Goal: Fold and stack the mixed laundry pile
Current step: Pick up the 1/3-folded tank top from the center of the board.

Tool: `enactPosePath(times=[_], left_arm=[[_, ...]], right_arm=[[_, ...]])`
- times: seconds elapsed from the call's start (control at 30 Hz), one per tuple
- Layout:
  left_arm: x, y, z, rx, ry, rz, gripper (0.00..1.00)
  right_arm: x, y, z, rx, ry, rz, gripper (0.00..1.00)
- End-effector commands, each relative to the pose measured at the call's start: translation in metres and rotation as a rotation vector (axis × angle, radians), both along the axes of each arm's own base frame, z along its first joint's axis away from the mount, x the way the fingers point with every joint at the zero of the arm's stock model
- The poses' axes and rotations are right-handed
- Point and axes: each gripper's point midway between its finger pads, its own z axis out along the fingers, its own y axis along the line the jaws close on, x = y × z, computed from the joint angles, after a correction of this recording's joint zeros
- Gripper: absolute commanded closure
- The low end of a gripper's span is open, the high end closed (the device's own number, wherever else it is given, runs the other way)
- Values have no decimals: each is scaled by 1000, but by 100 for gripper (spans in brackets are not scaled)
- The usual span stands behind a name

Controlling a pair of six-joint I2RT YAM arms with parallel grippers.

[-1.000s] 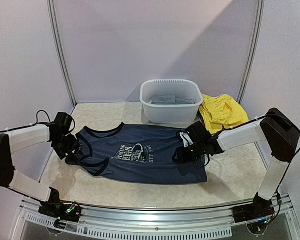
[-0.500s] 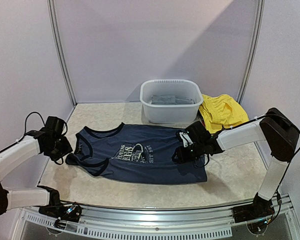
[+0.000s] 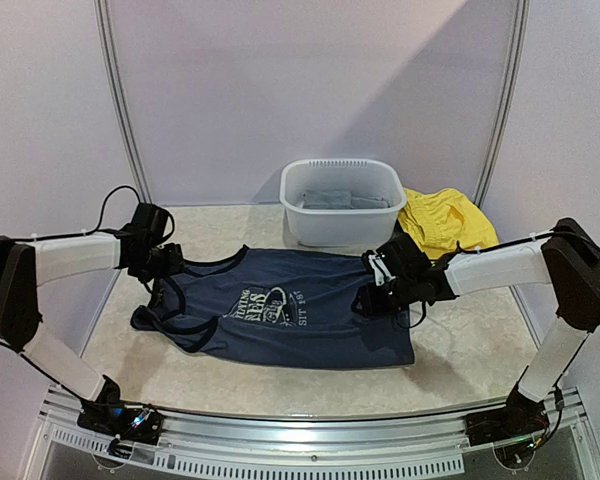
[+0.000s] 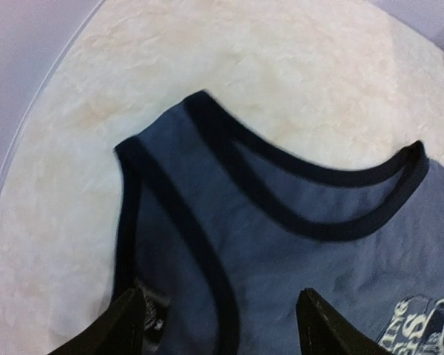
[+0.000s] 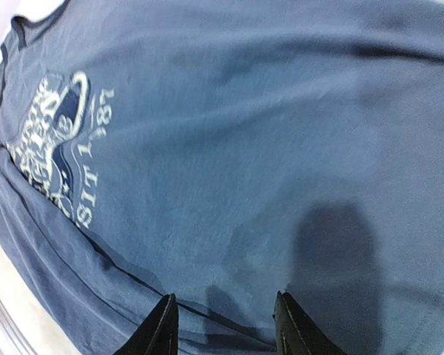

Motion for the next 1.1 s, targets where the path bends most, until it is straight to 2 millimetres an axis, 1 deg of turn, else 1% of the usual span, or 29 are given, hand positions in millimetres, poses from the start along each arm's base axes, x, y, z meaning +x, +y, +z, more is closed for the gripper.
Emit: enactPosePath(times=[0.0, 0.1, 0.13, 0.2, 0.3, 0.33, 0.47, 0.57, 0.63, 0.73, 0.87, 0.9, 0.93, 1.0, 1.07], left_arm=[[61, -39, 8, -83, -97, -150, 31], [90, -73, -2, -150, -108, -260, 33], [98, -82, -7, -163, -107, -289, 35], [115, -101, -13, -193, -91, -349, 36], [131, -130, -27, -223, -38, -435, 37], [137, -138, -27, -219, -37, -456, 38], [152, -158, -39, -211, -3, -503, 43], [159, -170, -45, -222, 16, -525, 47], [158, -176, -51, -212, 40, -532, 50], [154, -178, -57, -165, 78, -522, 51], [150, -171, -61, -110, 107, -478, 55], [149, -171, -63, -112, 111, -472, 57], [148, -172, -64, -122, 115, -471, 64], [145, -178, -68, -152, 126, -482, 70], [143, -181, -70, -155, 138, -478, 71]], right_arm=[[13, -12, 27, -24, -61, -74, 52], [13, -18, 31, -42, -63, -90, 50], [16, -25, 32, -69, -79, -117, 49], [15, -32, 33, -86, -86, -135, 49], [11, -43, 39, -101, -100, -163, 48], [10, -47, 42, -101, -107, -175, 48], [5, -58, 48, -110, -117, -202, 48], [0, -64, 50, -114, -117, -218, 48], [-2, -69, 49, -119, -118, -229, 48], [-4, -71, 50, -119, -118, -239, 47], [-5, -72, 51, -117, -116, -240, 47], [-5, -72, 50, -118, -114, -239, 47], [-5, -72, 50, -119, -114, -239, 47], [-5, -72, 49, -120, -114, -240, 47], [-6, -72, 49, -120, -111, -239, 47]])
